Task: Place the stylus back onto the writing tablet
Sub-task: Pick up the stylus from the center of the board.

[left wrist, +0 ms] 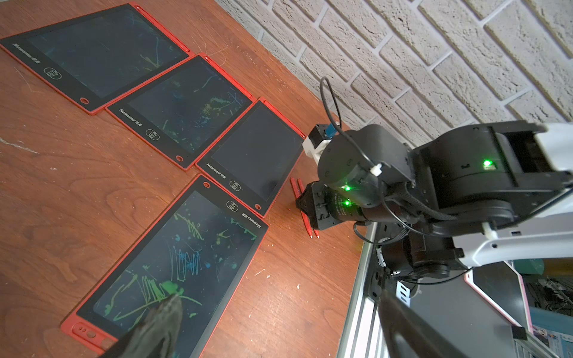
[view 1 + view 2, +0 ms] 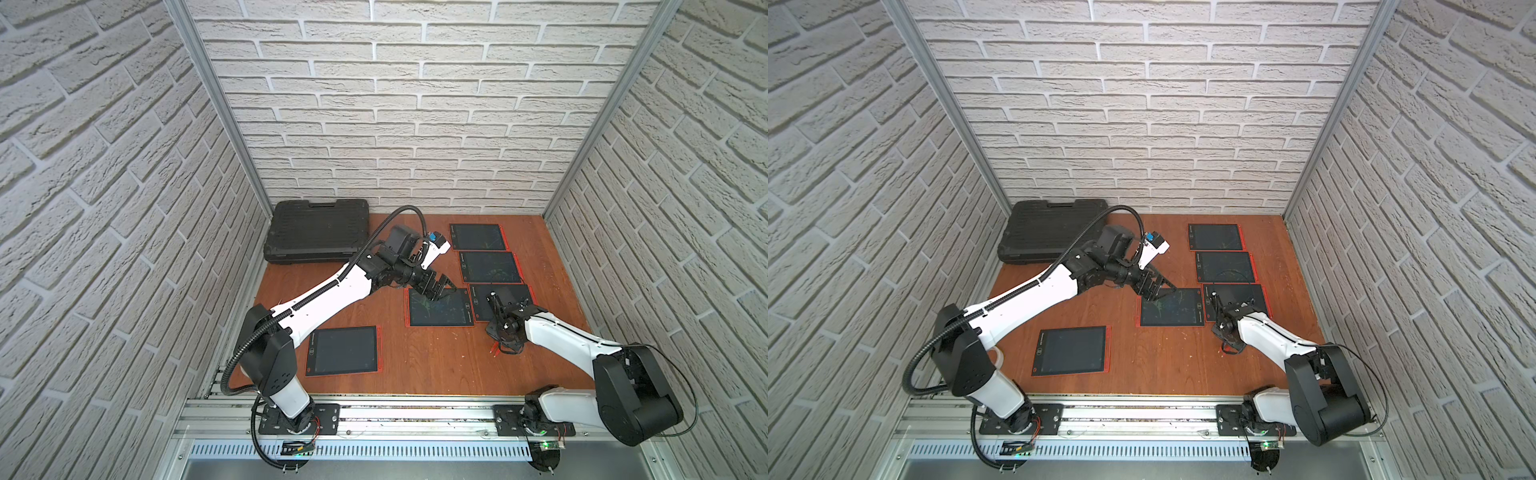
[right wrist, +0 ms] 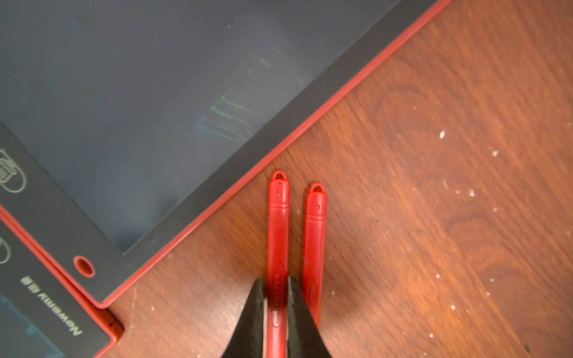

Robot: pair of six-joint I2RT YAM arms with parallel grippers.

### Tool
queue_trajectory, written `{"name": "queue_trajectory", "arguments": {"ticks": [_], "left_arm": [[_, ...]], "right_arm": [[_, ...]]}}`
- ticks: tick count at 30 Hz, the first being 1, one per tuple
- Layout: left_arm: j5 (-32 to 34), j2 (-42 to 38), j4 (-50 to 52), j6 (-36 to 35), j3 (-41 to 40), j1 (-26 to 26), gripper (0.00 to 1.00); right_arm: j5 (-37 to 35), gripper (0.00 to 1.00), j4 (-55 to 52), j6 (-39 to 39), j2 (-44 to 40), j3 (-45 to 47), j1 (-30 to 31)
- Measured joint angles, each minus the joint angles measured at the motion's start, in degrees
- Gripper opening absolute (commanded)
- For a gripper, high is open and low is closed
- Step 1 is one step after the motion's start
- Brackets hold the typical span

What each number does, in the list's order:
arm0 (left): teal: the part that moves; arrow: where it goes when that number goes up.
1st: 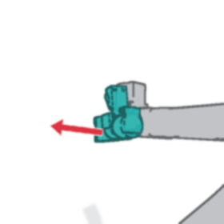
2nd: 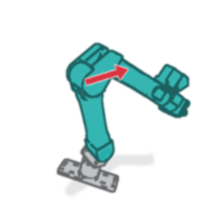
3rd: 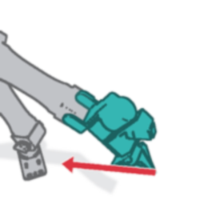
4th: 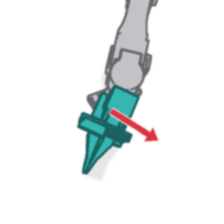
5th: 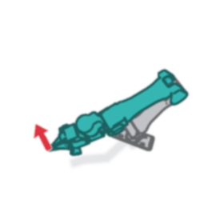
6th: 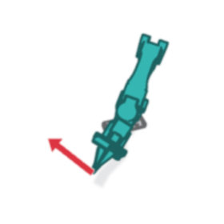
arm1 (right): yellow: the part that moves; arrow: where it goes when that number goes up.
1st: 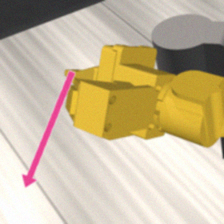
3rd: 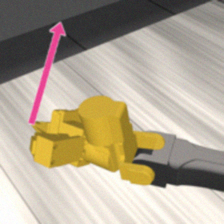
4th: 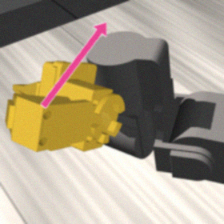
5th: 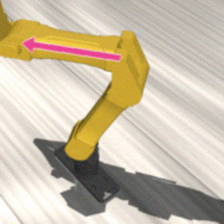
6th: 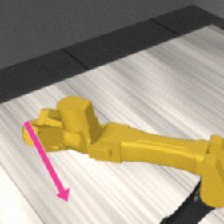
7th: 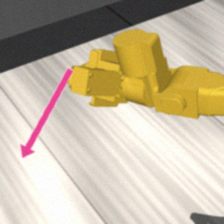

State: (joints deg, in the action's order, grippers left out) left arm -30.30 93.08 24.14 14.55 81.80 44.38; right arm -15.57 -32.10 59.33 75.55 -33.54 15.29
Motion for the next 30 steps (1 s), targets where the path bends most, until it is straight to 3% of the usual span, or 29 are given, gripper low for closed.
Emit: {"name": "queue_trajectory", "arguments": {"ticks": [17, 30], "left_arm": [[0.4, 0.0, 0.4, 0.0, 0.0, 0.0, 0.98], [0.7, 0.0, 0.9, 0.0, 0.0, 0.0, 0.98]], "right_arm": [[0.1, 0.10, 0.6, -0.9, 0.3, -0.2, 0.8], [-3.8, 0.08, -0.1, -4.1, 0.3, -5.8, 10.6]]}}
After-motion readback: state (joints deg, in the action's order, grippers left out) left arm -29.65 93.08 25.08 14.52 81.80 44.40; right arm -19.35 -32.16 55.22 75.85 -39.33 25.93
